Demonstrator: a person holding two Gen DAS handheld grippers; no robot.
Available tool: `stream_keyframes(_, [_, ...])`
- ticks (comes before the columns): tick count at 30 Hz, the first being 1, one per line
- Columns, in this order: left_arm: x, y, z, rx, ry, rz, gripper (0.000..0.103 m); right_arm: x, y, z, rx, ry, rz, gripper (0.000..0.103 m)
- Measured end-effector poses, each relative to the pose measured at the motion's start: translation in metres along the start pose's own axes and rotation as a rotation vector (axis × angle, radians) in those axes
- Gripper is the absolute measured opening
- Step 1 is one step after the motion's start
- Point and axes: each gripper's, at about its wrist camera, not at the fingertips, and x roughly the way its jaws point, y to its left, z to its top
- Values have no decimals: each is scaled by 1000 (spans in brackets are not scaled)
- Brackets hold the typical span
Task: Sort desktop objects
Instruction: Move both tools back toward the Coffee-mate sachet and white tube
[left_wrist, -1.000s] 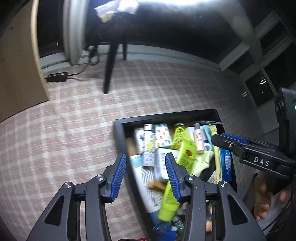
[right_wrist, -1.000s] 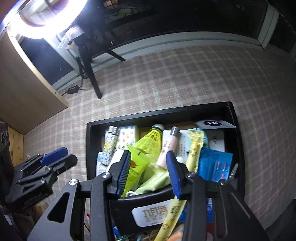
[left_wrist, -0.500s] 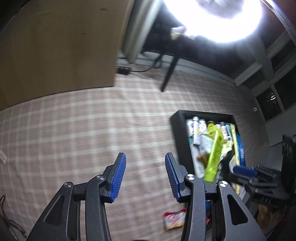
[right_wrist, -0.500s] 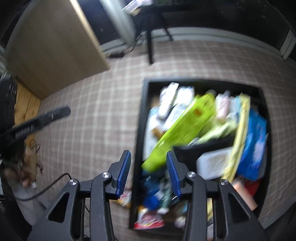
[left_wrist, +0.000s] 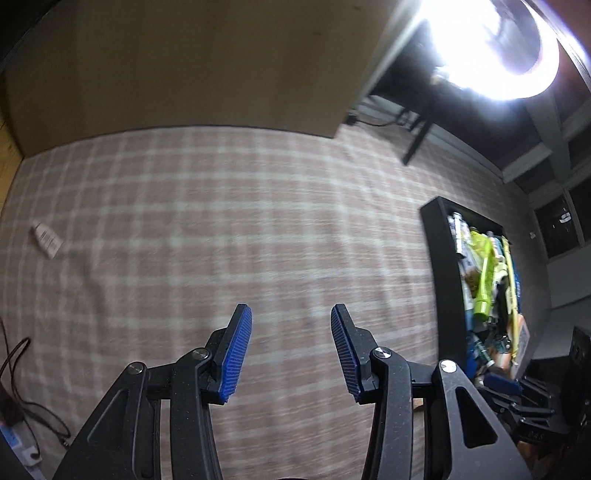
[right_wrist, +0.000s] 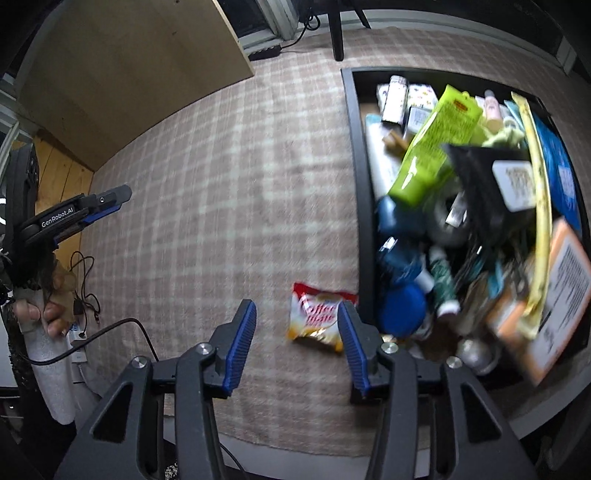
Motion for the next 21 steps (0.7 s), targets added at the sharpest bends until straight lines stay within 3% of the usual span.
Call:
stream_keyframes(11, [-20, 84, -12, -106, -16, 98, 45, 20, 24, -35, 37, -20, -54, 50])
stream_keyframes(18, [-23, 128, -4, -164, -1, 110, 46, 40, 6, -31, 178, 15, -16, 56])
stream_keyframes(21, [-21, 145, 1, -193, 6, 107, 46, 48, 2, -30, 216, 23, -41, 56])
